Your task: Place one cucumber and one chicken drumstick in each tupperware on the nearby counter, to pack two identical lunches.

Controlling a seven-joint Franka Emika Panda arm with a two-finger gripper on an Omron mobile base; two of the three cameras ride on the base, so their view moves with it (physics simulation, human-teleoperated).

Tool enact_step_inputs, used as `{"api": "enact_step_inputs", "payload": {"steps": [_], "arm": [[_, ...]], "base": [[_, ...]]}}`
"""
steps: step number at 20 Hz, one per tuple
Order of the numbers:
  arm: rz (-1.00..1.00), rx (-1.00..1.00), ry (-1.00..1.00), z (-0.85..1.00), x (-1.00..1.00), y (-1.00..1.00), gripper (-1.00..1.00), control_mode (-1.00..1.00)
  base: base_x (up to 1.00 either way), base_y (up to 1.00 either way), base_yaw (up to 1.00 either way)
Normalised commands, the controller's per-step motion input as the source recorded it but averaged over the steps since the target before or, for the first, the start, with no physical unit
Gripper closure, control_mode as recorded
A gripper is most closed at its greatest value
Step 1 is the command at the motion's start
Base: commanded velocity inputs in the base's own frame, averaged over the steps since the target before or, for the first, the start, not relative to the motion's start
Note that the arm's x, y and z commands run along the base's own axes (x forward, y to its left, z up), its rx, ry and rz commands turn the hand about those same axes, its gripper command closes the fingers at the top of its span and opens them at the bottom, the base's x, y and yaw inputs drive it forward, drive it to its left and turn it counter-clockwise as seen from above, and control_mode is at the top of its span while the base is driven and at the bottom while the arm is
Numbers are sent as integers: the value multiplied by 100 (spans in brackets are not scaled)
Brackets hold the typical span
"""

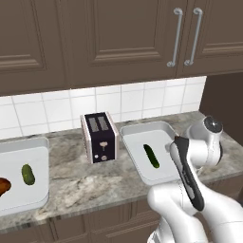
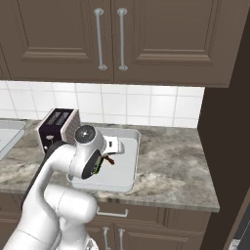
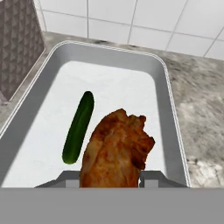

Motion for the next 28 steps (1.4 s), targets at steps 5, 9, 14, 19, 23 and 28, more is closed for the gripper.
{"api": "enact_step_inputs", "payload": {"steps": [5,9,14,19,23,28], "arm": [[0,0,10,-47,18,-9,100,-100],[0,0,9,-36,19,-2,100,-100],[0,0,6,-30,16,-7,100,-100],[0,0,3,-39,18,0,100,-100],[0,0,0,-42,20,0,100,-100],[0,0,0,-40,20,1,100,-100]], "base": [[0,0,0],[0,0,0],[0,0,0],[0,0,0],[0,0,0],[0,0,0]]}}
